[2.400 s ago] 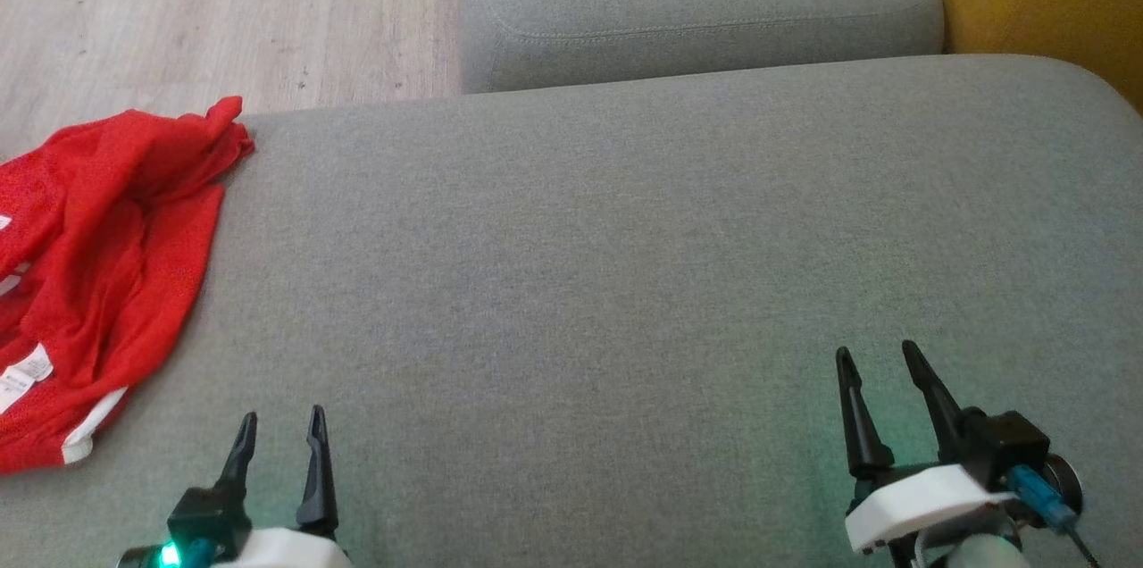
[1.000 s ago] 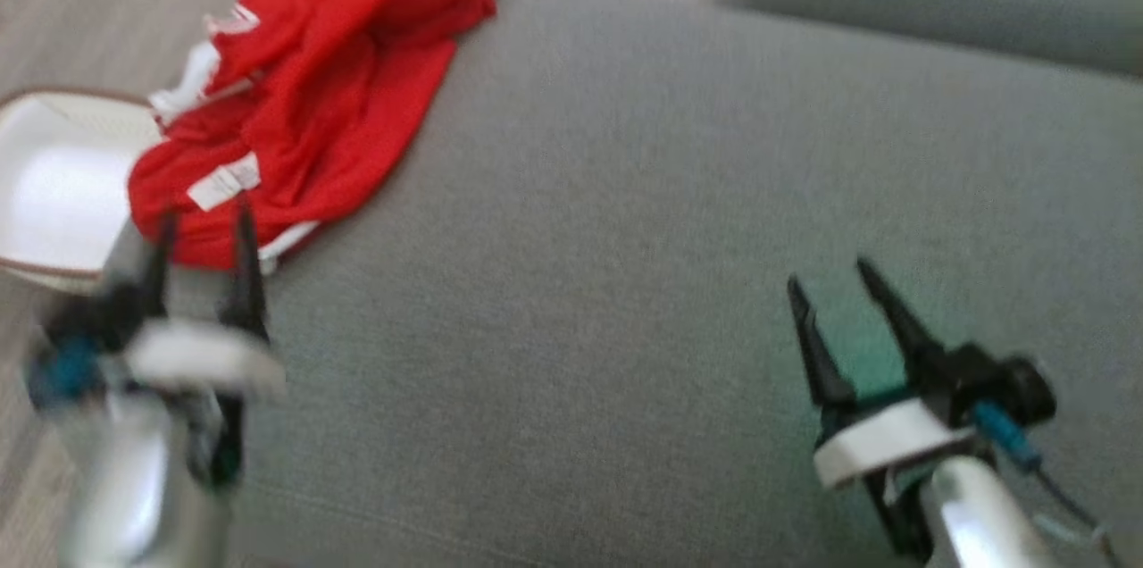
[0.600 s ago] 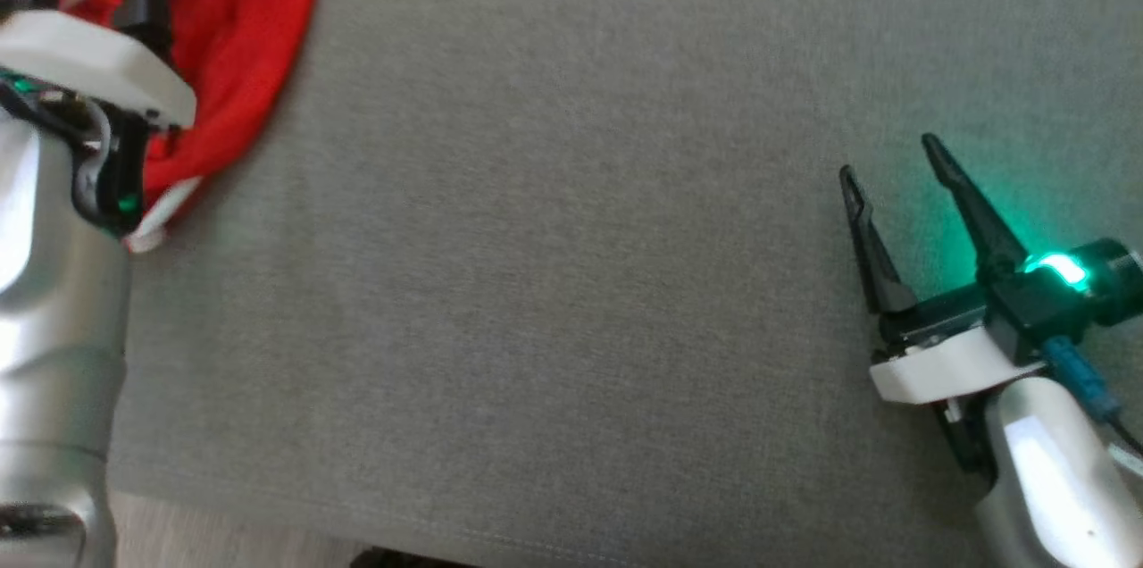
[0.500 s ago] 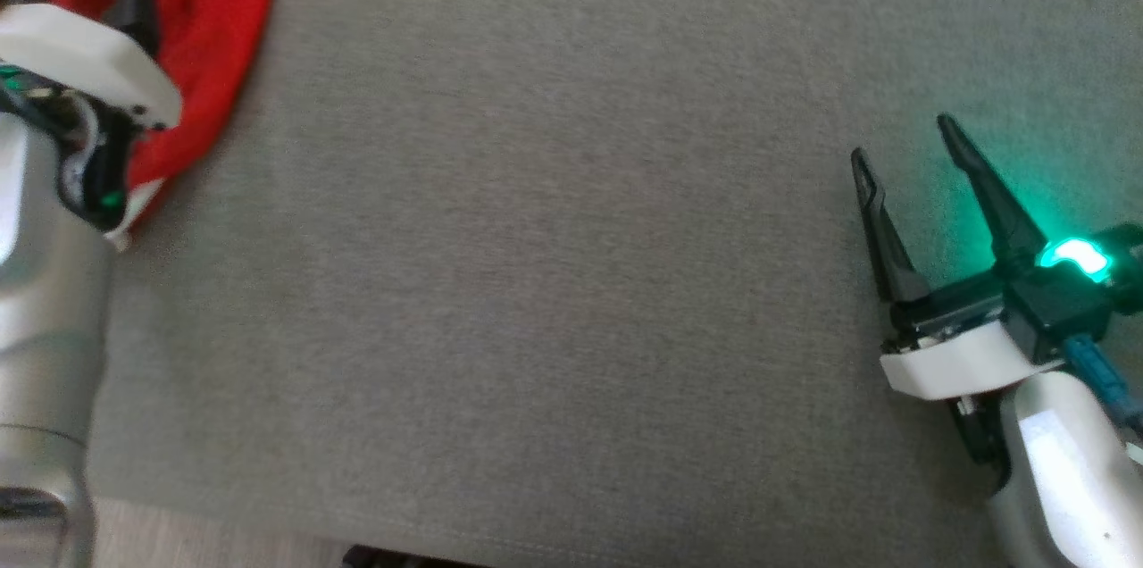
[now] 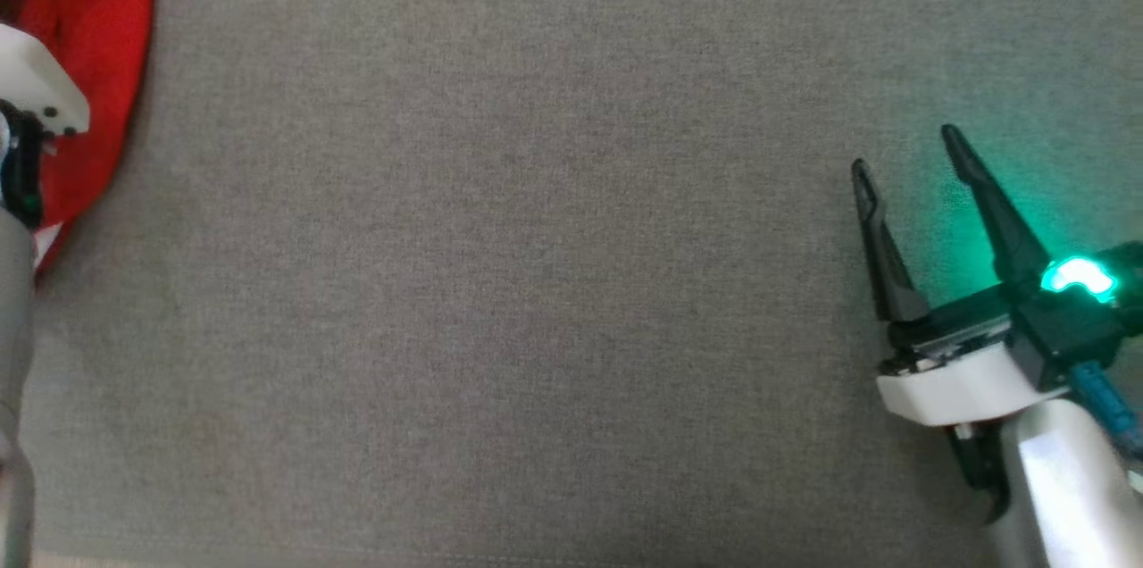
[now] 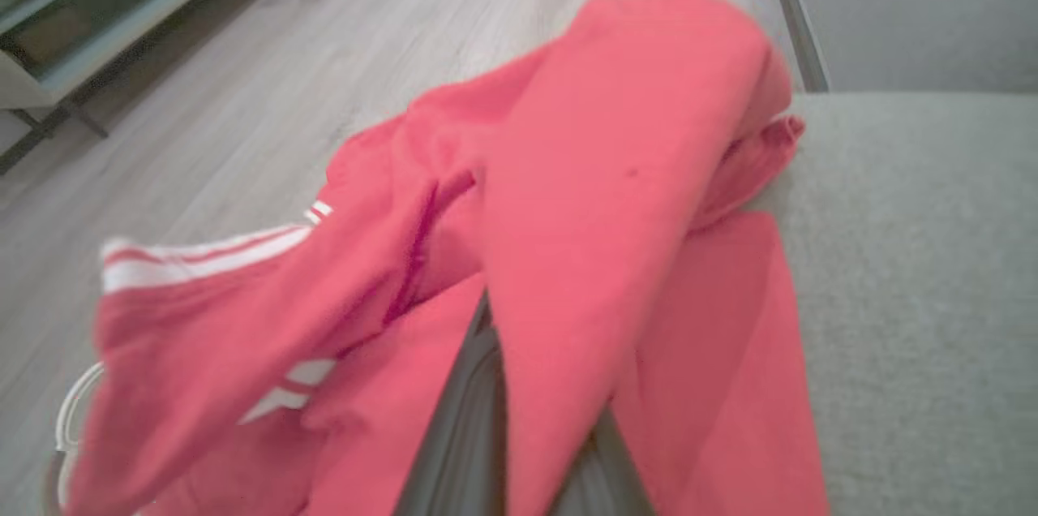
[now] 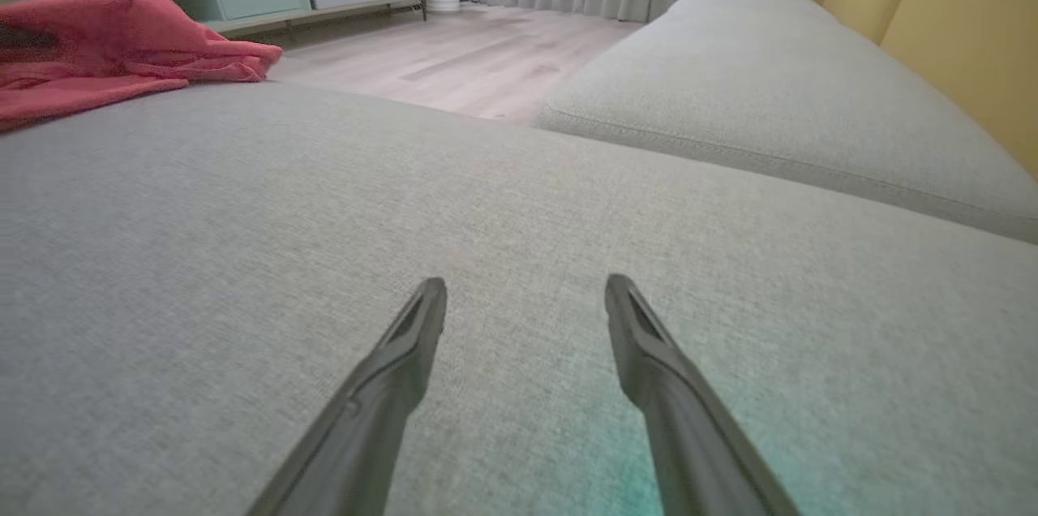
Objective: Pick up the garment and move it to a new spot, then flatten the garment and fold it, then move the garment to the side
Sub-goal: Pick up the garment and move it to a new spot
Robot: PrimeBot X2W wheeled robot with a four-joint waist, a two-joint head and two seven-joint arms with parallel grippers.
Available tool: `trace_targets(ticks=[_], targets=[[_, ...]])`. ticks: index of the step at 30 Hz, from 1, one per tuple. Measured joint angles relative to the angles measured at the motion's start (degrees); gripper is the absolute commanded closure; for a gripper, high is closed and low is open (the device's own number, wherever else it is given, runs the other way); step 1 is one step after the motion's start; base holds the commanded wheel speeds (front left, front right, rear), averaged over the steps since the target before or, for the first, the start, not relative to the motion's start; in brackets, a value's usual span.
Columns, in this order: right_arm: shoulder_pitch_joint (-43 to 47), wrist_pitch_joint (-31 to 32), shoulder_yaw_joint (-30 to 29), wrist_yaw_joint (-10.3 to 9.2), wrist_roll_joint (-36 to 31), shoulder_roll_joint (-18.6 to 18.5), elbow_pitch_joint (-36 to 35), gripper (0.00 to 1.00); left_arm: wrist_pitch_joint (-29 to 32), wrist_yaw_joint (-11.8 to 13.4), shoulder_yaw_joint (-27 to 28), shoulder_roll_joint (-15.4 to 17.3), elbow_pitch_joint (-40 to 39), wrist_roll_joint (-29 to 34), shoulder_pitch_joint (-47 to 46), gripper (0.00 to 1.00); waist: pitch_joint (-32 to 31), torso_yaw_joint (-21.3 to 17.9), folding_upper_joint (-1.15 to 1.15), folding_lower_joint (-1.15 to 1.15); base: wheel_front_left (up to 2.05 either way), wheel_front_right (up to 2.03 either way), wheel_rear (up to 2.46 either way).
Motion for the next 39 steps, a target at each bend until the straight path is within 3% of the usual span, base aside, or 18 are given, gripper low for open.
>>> trace_targets(ticks=[5,8,13,14,22,25,31,37,38,39], targets=[[-0.01,-1.99,1.38,0.0,1.57,1.77,4.09,0.0,-3.15,-1.0,-0.83,1.03,-1.4,-0.98,-3.47,1.0,-3.99,-0.72,0.0,0.0,0.0,0.0,0.0],[0.18,-2.94,1.9,0.0,2.52,3.18,6.97,0.0,-1.79,-1.02,-3.18,1.04,-6.43,-3.37,-4.74,1.0,-7.21,-1.3,0.0,0.0,0.0,0.0,0.0],[2.0,-3.96,3.07,0.0,3.83,4.78,10.53,0.0,6.17,-1.27,-10.85,1.41,-23.83,-11.99,-2.12,1.0,-13.13,-2.5,0.0,-0.01,0.0,0.0,0.0],[2.0,-3.96,3.07,0.0,3.83,4.78,10.53,0.0,6.17,-1.27,-10.85,1.41,-23.83,-11.99,-2.12,1.0,-13.13,-2.5,0.0,-0.01,0.0,0.0,0.0],[2.01,-4.12,4.27,0.0,5.95,6.32,11.67,0.0,22.48,-1.32,-15.77,3.97,-54.78,-29.5,10.07,1.0,-19.11,-6.85,0.0,-0.01,0.0,0.0,0.0],[2.0,-4.12,4.87,0.0,6.49,6.54,11.54,0.0,26.22,1.08,-17.97,3.11,-64.46,-32.76,15.31,1.0,-19.93,-9.46,0.0,-0.01,0.0,0.0,0.0],[1.97,-4.12,5.21,0.0,8.31,6.87,10.95,0.0,28.53,5.03,-25.71,-3.37,-74.03,-33.52,20.72,1.0,-20.19,-15.2,0.0,0.0,0.0,0.0,0.0],[1.94,-4.12,5.2,0.0,10.07,6.91,10.35,0.0,25.15,6.23,-34.97,-11.11,-68.61,-28.81,25.34,1.0,-19.66,-20.39,0.0,0.0,0.0,0.0,0.0],[1.94,-4.12,5.2,0.0,10.24,6.92,10.35,0.0,23.76,6.23,-36.17,-12.14,-66.38,-27.21,25.98,0.77,-19.54,-21.06,0.01,0.0,0.0,0.0,0.0],[1.94,-4.12,5.17,0.0,10.42,6.95,10.35,0.0,22.14,6.21,-37.19,-13.17,-64.07,-25.73,26.41,0.38,-19.41,-21.64,0.01,0.0,0.0,0.0,0.0]])
